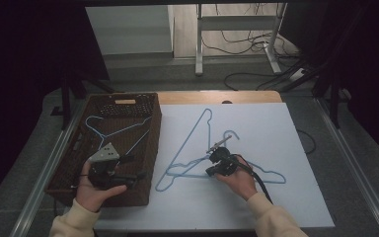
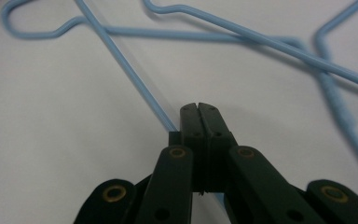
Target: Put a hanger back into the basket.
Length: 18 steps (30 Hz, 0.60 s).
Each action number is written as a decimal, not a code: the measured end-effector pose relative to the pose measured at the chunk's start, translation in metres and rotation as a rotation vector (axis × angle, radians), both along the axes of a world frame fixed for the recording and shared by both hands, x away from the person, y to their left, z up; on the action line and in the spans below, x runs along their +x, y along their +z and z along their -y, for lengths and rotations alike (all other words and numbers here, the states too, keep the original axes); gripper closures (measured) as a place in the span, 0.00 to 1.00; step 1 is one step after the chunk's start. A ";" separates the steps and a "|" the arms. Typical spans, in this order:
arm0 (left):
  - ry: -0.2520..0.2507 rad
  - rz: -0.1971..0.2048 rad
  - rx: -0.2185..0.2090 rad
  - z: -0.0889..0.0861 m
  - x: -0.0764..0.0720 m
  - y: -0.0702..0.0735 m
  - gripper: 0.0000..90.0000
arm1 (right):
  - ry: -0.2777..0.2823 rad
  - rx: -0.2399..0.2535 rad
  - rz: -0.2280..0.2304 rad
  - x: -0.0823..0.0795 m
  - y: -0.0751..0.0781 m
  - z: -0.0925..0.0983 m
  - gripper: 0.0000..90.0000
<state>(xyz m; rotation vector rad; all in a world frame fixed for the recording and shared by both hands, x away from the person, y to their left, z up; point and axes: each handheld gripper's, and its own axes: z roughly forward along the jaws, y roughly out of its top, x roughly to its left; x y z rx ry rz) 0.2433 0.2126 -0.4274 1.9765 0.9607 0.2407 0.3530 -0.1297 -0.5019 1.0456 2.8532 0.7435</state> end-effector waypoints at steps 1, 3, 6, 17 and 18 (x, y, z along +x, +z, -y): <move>-0.001 0.000 0.001 0.000 0.000 0.000 0.24 | 0.010 0.002 -0.011 -0.003 -0.001 0.000 1.00; -0.004 0.001 0.003 0.001 0.000 0.000 0.24 | 0.022 0.001 -0.026 -0.007 -0.002 0.001 1.00; -0.005 0.003 0.003 0.002 -0.001 0.001 0.24 | 0.034 0.002 -0.049 -0.016 -0.005 0.004 1.00; -0.010 0.003 0.004 0.003 0.000 0.000 0.24 | 0.065 0.001 -0.068 -0.043 -0.004 0.020 1.00; -0.010 0.003 0.005 0.003 0.000 0.000 0.24 | 0.063 0.003 -0.069 -0.043 -0.004 0.021 1.00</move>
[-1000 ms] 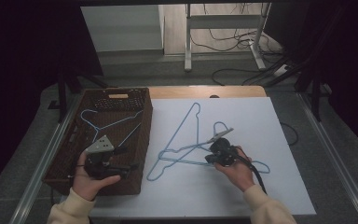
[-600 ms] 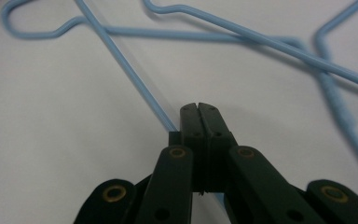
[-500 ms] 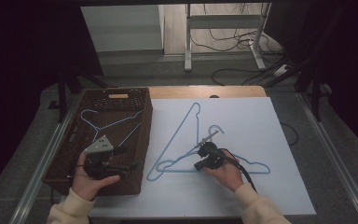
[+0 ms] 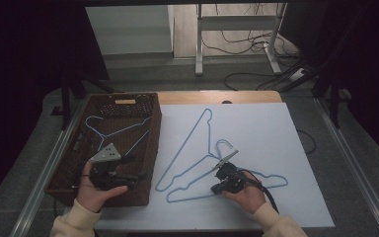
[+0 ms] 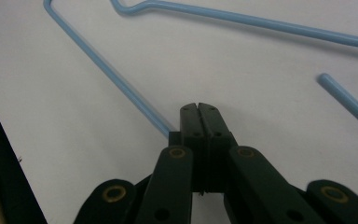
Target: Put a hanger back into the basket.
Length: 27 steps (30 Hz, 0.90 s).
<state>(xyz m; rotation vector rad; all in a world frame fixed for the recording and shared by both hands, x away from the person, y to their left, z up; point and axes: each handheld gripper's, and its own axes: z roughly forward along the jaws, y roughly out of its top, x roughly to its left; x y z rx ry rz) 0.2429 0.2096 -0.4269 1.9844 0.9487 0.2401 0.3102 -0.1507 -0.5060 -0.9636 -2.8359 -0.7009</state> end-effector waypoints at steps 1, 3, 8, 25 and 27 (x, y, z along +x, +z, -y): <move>0.000 0.000 0.000 0.000 0.000 0.000 0.24 | -0.007 0.007 0.002 0.001 0.001 0.002 1.00; 0.000 0.000 0.000 0.000 0.000 0.000 0.24 | -0.030 0.028 0.020 0.004 0.006 0.005 1.00; 0.000 0.000 0.001 0.000 0.000 0.000 0.24 | -0.147 0.085 0.102 0.025 0.026 0.017 0.99; -0.003 0.000 0.000 0.001 0.001 -0.001 0.24 | -0.378 0.055 0.113 0.102 0.009 0.012 0.79; -0.003 0.000 0.000 0.001 0.001 0.000 0.24 | -0.380 0.034 0.117 0.105 0.008 0.009 0.79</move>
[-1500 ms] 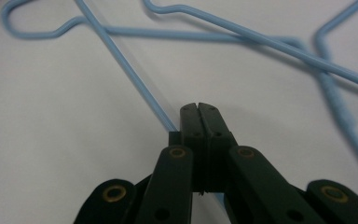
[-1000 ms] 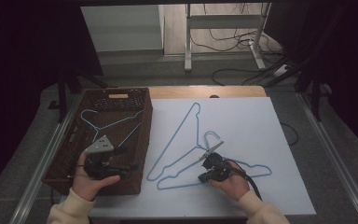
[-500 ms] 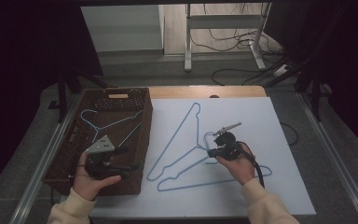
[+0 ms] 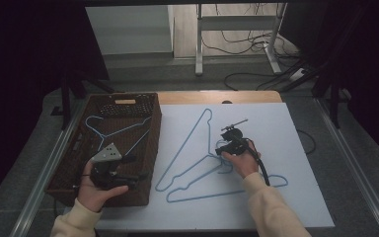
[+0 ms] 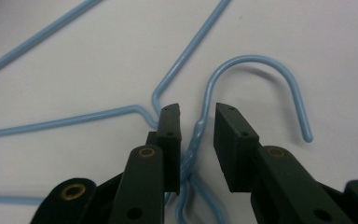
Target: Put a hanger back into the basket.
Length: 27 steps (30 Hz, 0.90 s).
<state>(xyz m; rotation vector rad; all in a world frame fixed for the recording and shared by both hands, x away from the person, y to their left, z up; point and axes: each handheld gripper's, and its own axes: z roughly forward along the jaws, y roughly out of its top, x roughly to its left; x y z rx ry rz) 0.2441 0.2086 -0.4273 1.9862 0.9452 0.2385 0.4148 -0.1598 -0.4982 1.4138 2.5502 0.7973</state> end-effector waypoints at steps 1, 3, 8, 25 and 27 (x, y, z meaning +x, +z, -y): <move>0.000 0.000 0.000 0.000 0.000 0.000 0.24 | -0.007 -0.008 0.004 0.001 -0.001 -0.001 0.80; 0.000 -0.002 0.002 0.000 0.000 0.000 0.24 | -0.013 -0.011 -0.001 0.003 -0.002 -0.003 0.81; -0.002 0.000 0.002 0.001 0.000 0.000 0.24 | -0.019 -0.043 -0.008 0.003 -0.008 -0.009 0.85; -0.018 0.001 0.009 0.007 -0.001 0.000 0.24 | -0.038 0.128 0.047 -0.027 0.024 0.007 0.94; -0.020 0.000 0.011 0.009 -0.001 0.000 0.24 | -0.024 0.153 0.056 -0.034 0.029 0.011 0.95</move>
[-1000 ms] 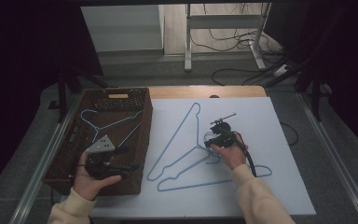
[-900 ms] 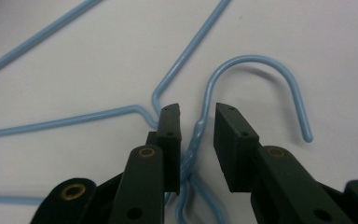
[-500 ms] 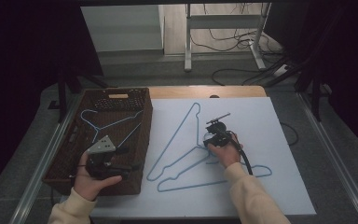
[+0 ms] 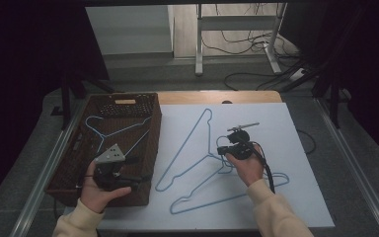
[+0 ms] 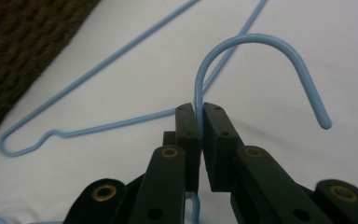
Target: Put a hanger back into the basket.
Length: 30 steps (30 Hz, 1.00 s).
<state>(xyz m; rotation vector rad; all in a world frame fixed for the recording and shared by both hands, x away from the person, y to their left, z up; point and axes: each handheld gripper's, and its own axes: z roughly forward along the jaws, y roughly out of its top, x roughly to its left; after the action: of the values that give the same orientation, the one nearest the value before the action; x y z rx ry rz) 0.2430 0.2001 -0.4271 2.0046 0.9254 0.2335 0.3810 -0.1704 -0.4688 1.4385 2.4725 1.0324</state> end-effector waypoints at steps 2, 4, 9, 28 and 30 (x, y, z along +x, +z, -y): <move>-0.003 -0.003 0.003 0.001 0.001 0.000 0.24 | 0.015 0.012 0.006 -0.005 0.003 0.002 0.95; -0.006 -0.003 0.004 0.003 0.001 0.000 0.24 | 0.029 0.028 0.007 -0.009 0.005 0.004 0.95; -0.015 0.000 0.002 0.007 0.000 0.001 0.24 | 0.054 0.057 0.014 -0.018 0.010 0.009 0.95; -0.132 -0.059 0.037 0.066 0.006 -0.003 0.24 | 0.114 0.149 0.043 -0.034 0.021 0.019 0.95; -0.142 -0.076 0.042 0.073 0.008 -0.005 0.24 | 0.121 0.154 0.046 -0.035 0.023 0.018 0.95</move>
<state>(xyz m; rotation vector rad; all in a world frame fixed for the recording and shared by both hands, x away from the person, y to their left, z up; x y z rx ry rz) 0.2513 0.1266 -0.4326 2.1202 0.8270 0.0993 0.3457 -0.1887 -0.4455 1.3000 2.5233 1.2902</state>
